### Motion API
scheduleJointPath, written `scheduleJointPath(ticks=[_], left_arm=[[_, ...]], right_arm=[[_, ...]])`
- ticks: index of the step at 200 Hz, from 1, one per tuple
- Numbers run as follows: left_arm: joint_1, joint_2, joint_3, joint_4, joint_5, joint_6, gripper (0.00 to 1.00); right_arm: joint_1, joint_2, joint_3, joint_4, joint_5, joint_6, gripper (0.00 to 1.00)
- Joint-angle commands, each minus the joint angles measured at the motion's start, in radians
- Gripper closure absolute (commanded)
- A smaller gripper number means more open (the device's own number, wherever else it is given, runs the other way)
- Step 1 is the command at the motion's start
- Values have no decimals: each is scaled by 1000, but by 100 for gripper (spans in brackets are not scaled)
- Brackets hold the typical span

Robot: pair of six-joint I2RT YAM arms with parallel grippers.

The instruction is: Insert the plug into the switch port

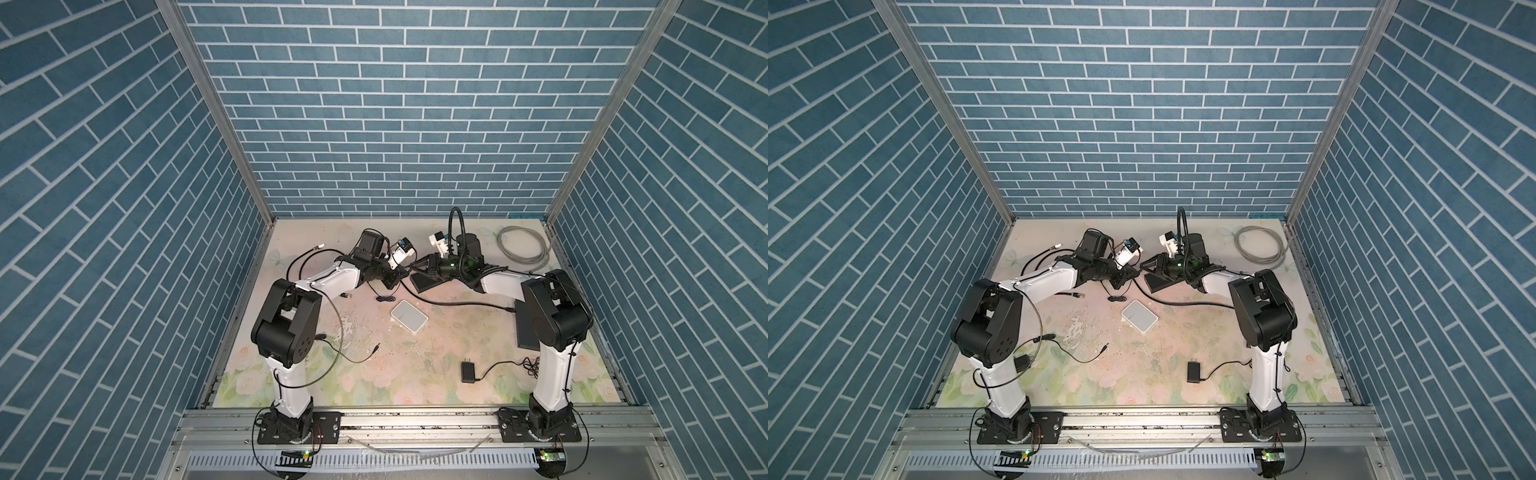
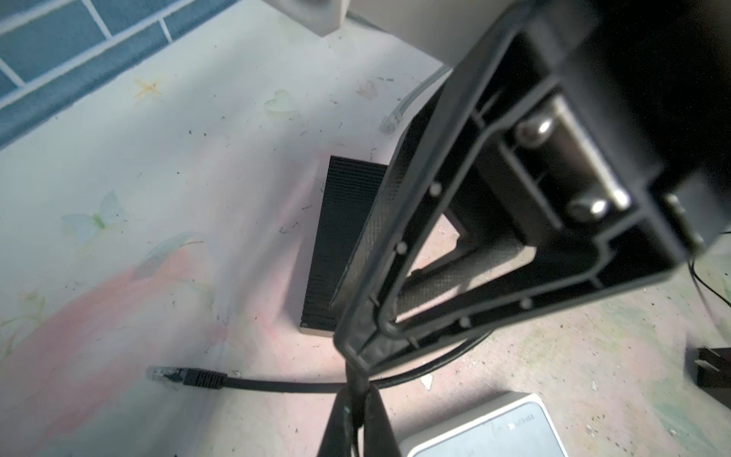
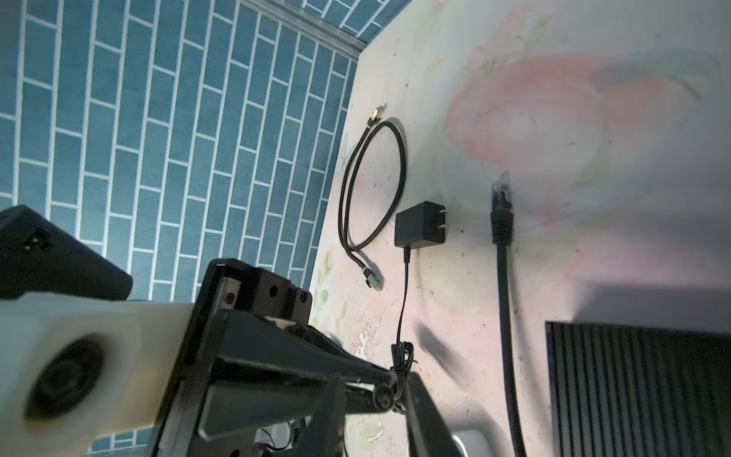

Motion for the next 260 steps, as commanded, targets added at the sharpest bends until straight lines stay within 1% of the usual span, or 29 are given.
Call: scheduleJointPath(ticks=[1,23,41,59,74,115,139,177,220,242,260], left_arm=[[5,31,54,-126,-48,42,99],[4,80,123,-276,-112,73,99],[3,139,202,-391,-128,91,99],[-6,201,275,-478,-141,97,99],[-21,245,324,-524,-156,102,99],[-49,303,386,-566,-171,115,98],[-60,315,393,-556,-169,121,98],[-69,336,419,-545,-165,111,98],[-78,365,451,-555,-171,99,98],[-80,367,448,-547,-193,93,98],[-80,367,451,-539,-186,91,98]], right_arm=[[-57,-65,-31,-179,59,-140,62],[-121,-124,-9,-400,179,-297,58],[-156,-141,39,-562,322,-416,53],[-174,-130,76,-635,430,-496,49],[-180,-104,106,-662,468,-533,46],[-182,-39,138,-632,442,-554,43],[-182,-25,126,-579,400,-549,41],[-181,12,141,-554,373,-550,39],[-182,37,166,-545,337,-556,39],[-182,37,170,-541,314,-564,39],[-181,40,171,-541,290,-575,41]])
